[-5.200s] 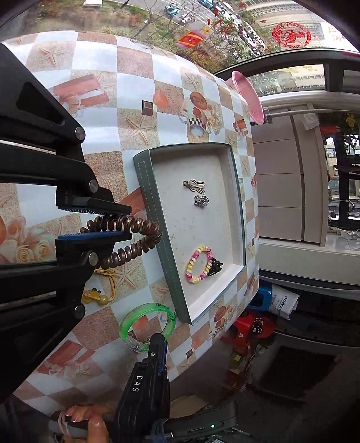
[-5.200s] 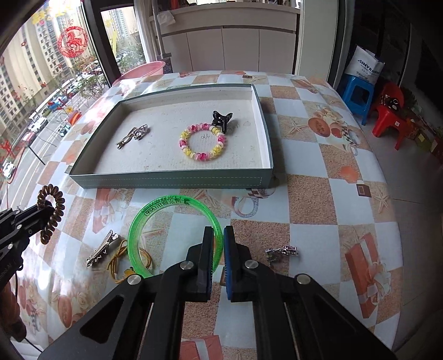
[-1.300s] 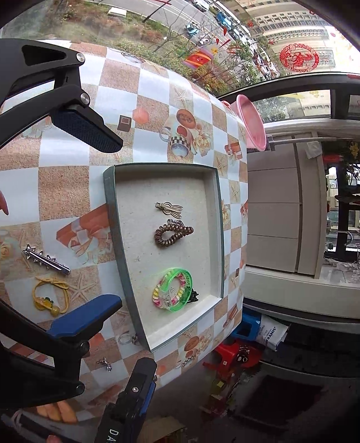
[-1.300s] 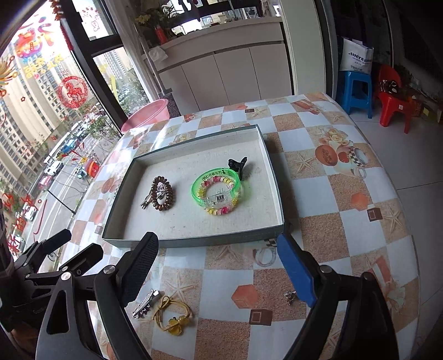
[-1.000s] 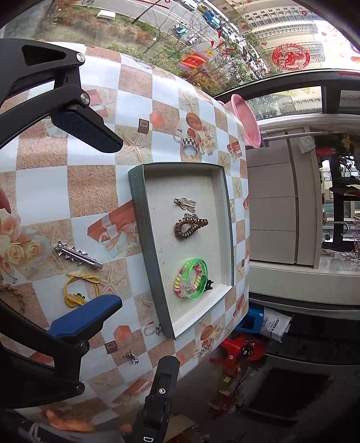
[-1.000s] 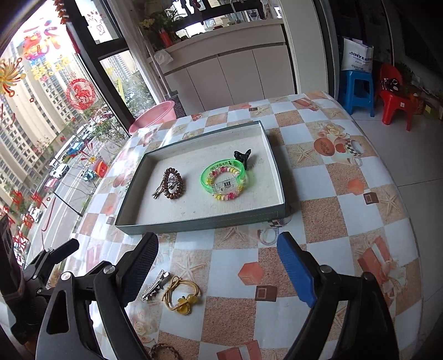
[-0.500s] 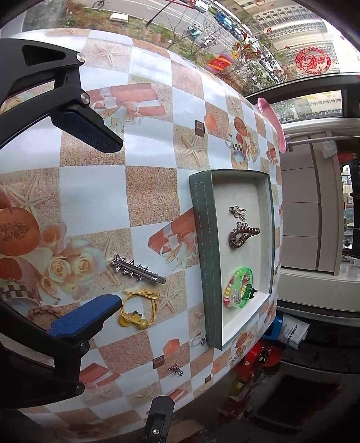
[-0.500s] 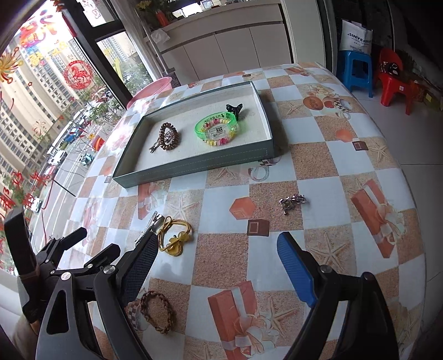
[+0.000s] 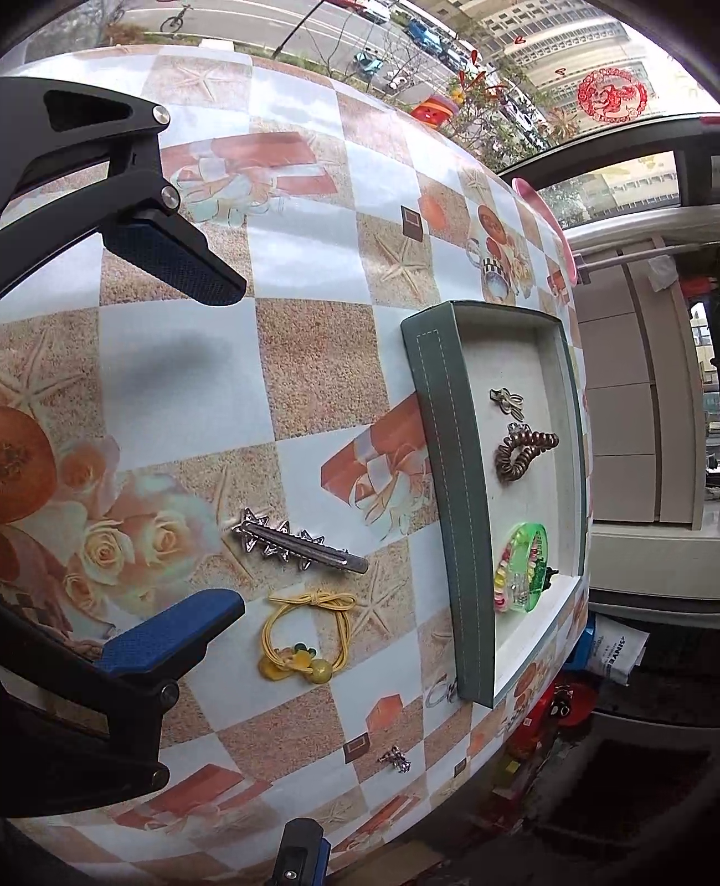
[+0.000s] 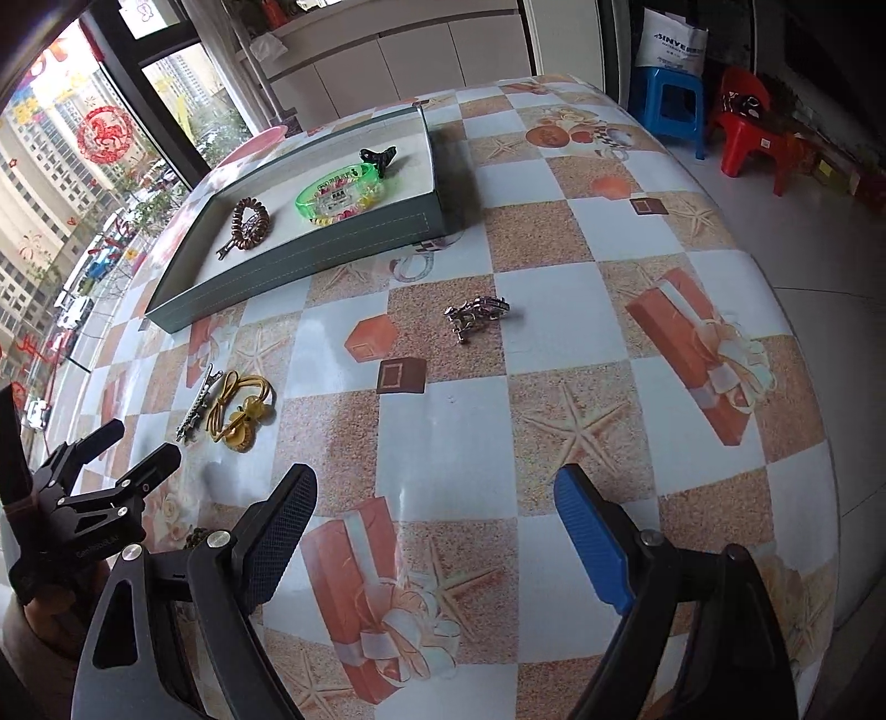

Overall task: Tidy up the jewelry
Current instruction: 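Withdraw both tools from the tray toward the silver spiked clip and silver charm, then grasp the silver spiked hair clip with the left tool while the right tool grasps the silver charm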

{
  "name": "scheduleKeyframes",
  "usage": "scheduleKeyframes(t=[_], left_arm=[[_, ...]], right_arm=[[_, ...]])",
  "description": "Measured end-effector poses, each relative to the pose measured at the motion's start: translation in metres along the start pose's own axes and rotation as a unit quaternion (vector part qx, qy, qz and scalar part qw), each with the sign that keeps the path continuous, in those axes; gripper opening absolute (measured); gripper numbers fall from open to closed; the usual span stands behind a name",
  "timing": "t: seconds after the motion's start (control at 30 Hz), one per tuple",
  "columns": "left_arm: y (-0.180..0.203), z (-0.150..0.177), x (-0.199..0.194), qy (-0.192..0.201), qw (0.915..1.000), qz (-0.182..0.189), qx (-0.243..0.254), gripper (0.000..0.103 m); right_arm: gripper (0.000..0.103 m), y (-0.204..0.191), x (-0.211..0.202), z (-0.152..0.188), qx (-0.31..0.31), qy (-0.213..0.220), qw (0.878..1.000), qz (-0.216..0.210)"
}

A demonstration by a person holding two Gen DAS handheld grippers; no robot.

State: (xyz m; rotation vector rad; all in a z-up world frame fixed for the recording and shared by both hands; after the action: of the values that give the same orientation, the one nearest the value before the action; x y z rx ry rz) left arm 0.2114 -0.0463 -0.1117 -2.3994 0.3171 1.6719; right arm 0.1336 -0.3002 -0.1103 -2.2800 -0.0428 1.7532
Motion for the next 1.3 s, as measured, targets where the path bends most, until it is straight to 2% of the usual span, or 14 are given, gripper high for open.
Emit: scheduleKeyframes(t=[0.33,0.7,0.77,0.97,1.0,1.07,1.1,1.17,1.23,1.3], left_arm=[[0.005,-0.012,0.014,-0.012,0.9998,-0.009,0.01,0.103],[0.022,-0.025,0.016,-0.011,0.9994,-0.002,0.033,0.103],[0.023,-0.027,0.016,-0.011,0.9993,0.001,0.035,0.102],[0.029,-0.027,0.014,-0.01,0.9989,0.017,0.043,0.089],[0.03,-0.027,0.014,-0.01,0.9987,0.023,0.044,0.083],[0.035,-0.028,0.013,-0.009,0.9984,0.028,0.049,0.077],[0.037,-0.028,0.012,-0.009,0.9981,0.03,0.053,0.071],[0.042,-0.027,0.01,-0.008,0.9976,0.034,0.061,0.061],[0.049,-0.027,0.009,-0.006,0.9967,0.036,0.073,0.041],[0.053,-0.025,0.007,-0.002,0.9959,0.03,0.085,0.031]], right_arm=[[0.089,0.007,0.011,-0.028,-0.016,0.004,0.999,0.029],[0.089,0.009,0.026,-0.054,0.0,0.007,0.999,0.032],[0.085,0.006,0.03,-0.059,-0.001,0.01,0.999,0.038],[0.077,-0.004,0.036,-0.071,-0.018,0.025,0.996,0.079],[0.075,-0.005,0.036,-0.071,-0.02,0.027,0.996,0.086],[0.062,-0.006,0.036,-0.072,-0.024,0.032,0.994,0.101],[0.057,-0.006,0.036,-0.072,-0.026,0.035,0.993,0.106],[0.036,-0.006,0.034,-0.072,-0.026,0.038,0.993,0.109],[0.036,-0.004,0.033,-0.072,-0.021,0.04,0.994,0.104],[0.036,-0.003,0.032,-0.07,-0.017,0.044,0.994,0.099]])
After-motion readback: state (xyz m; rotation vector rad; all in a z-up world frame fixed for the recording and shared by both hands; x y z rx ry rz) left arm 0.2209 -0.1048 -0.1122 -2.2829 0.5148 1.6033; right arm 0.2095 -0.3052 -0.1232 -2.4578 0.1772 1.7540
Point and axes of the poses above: each gripper's, at about its wrist camera, not at the fingertips, and x roughly the way its jaws point, y to its right, z to its underside, the point moved 6 cm from there along x, roughly the way its jaws point, and after that the axes turned 14 degrees about -y, right-handed, at the moved point
